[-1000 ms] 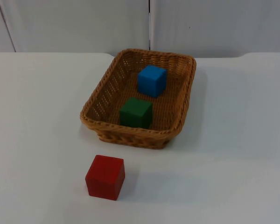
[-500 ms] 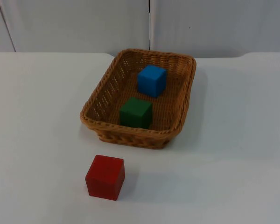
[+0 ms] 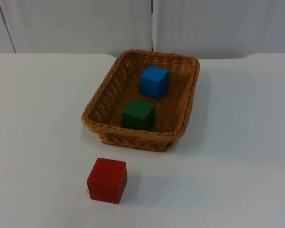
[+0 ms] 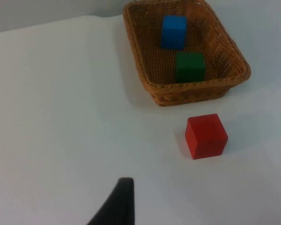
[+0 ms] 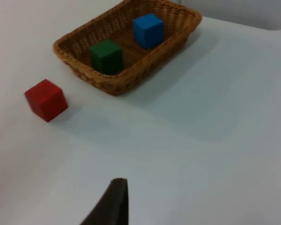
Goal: Pick up one cube with each hand and place exactly two cubes into the same basket, leaving the remaining cube outside.
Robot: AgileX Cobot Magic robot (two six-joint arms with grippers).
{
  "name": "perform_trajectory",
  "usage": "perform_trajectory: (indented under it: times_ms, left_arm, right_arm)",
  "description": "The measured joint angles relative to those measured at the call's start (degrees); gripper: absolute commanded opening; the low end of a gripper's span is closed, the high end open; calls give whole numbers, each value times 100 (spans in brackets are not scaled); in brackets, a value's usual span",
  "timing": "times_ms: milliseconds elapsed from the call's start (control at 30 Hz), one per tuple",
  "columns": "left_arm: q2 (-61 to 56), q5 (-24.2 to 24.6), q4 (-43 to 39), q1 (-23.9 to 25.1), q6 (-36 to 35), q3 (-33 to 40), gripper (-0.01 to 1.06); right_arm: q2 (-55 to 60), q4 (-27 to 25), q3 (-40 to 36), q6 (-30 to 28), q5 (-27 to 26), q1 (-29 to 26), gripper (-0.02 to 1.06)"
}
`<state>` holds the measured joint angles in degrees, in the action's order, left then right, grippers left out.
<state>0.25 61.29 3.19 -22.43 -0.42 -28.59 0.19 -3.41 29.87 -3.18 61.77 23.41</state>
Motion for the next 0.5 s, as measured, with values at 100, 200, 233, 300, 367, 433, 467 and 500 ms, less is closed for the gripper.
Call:
perform_trajectory:
  times_ms: [100, 200, 233, 300, 367, 433, 467, 500]
  left_arm:
    - [0, 0, 0, 64, 0, 0, 105]
    - [0, 0, 0, 175, 0, 0, 105]
    - [0, 0, 0, 300, 0, 0, 105]
    - [0, 0, 0, 507, 0, 0, 105]
    - [0, 0, 0, 616, 0, 0, 105]
    - [0, 0, 0, 826, 0, 0, 105]
    - [0, 0, 0, 947, 0, 0, 105]
    - [0, 0, 0, 1049, 0, 0, 105]
  right_arm:
    - [0, 0, 0, 0, 0, -376, 105]
    - [0, 0, 0, 0, 0, -523, 105]
    - [0, 0, 0, 0, 0, -687, 105]
    - [0, 0, 0, 0, 0, -895, 105]
    - [0, 0, 0, 0, 0, -1007, 105]
    - [0, 0, 0, 0, 0, -1199, 105]
    - [0, 0, 0, 0, 0, -1287, 105]
    - [0, 0, 0, 0, 0, -1362, 105]
